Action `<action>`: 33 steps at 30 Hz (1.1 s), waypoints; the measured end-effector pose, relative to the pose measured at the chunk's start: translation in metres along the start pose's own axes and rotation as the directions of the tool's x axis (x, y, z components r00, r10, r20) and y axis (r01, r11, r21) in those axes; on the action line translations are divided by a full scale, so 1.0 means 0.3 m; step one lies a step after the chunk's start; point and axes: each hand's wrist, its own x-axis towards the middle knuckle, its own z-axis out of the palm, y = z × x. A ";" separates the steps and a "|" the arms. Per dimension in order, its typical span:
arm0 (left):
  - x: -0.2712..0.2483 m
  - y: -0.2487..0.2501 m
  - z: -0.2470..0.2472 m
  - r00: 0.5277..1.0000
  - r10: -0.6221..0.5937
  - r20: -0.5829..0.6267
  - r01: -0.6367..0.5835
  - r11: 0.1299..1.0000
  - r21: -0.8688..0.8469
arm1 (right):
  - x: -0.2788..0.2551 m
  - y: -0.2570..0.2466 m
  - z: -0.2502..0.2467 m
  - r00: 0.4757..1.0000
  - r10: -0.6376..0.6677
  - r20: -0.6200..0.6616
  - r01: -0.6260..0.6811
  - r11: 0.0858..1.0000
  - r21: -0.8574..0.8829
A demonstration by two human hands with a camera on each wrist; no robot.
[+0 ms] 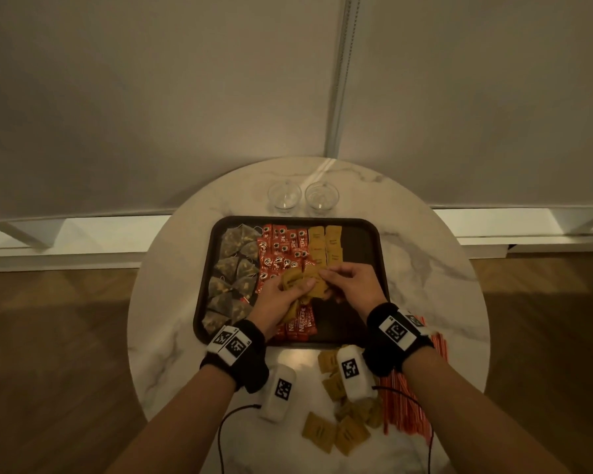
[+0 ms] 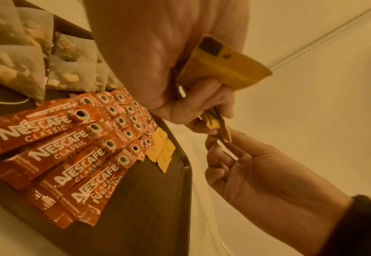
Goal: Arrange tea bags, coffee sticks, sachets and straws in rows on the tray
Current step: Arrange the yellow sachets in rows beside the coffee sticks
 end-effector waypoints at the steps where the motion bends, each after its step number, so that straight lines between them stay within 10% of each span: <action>1: 0.000 0.000 0.000 1.000 0.000 -0.010 0.000 1.000 -0.002 | 0.007 -0.002 0.000 1.000 -0.002 -0.007 0.002 1.000 0.002; 15: 0.045 -0.042 -0.018 0.982 -0.042 -0.182 0.065 0.991 0.121 | 0.069 0.091 -0.030 0.978 0.206 -0.045 -0.203 0.978 0.054; 33: 0.047 -0.092 -0.074 0.955 -0.192 -0.227 0.203 0.979 0.025 | 0.370 0.161 -0.025 0.960 0.198 -0.200 -0.276 0.796 -0.539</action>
